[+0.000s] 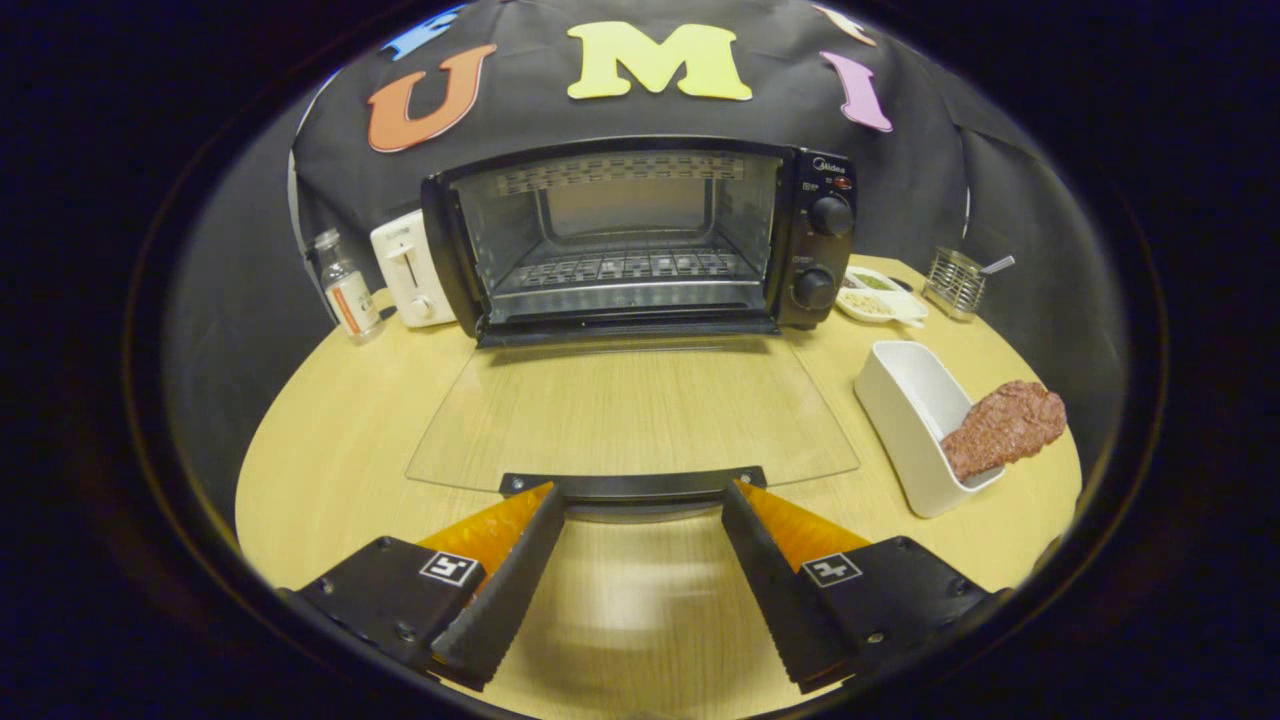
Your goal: Open the toaster oven, put the food inside, and close the toaster oven door.
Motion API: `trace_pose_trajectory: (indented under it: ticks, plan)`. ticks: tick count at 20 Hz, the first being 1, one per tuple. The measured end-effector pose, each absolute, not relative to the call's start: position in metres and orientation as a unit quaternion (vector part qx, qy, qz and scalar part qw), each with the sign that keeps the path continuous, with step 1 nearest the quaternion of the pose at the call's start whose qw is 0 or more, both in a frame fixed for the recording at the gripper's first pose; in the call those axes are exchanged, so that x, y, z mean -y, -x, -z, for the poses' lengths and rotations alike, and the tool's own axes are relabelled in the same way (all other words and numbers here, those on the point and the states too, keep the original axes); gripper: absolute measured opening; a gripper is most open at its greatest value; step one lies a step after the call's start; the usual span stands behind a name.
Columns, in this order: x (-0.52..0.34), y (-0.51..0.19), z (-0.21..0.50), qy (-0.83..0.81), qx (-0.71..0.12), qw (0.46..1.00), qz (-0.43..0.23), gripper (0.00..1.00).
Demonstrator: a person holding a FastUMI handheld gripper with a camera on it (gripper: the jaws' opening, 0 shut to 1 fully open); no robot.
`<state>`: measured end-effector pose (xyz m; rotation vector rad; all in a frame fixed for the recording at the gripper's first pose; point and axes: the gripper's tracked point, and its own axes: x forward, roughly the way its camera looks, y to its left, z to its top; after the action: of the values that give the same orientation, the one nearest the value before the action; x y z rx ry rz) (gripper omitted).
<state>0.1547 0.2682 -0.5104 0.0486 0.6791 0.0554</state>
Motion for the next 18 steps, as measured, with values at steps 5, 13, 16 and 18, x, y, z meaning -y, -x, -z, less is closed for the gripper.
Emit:
trace_pose_trajectory:
  ticks: [5,13,16,18]
  plan:
    - [-0.261,-0.153,0.499,-0.016,-0.338,0.940,-0.038,1.00]
    - [-0.132,-0.168,0.430,0.020,-0.298,0.953,-0.046,1.00]
    - [-0.062,-0.183,0.416,0.020,-0.298,0.952,-0.058,1.00]
    - [-0.022,-0.191,0.412,0.023,-0.300,0.951,-0.071,1.00]
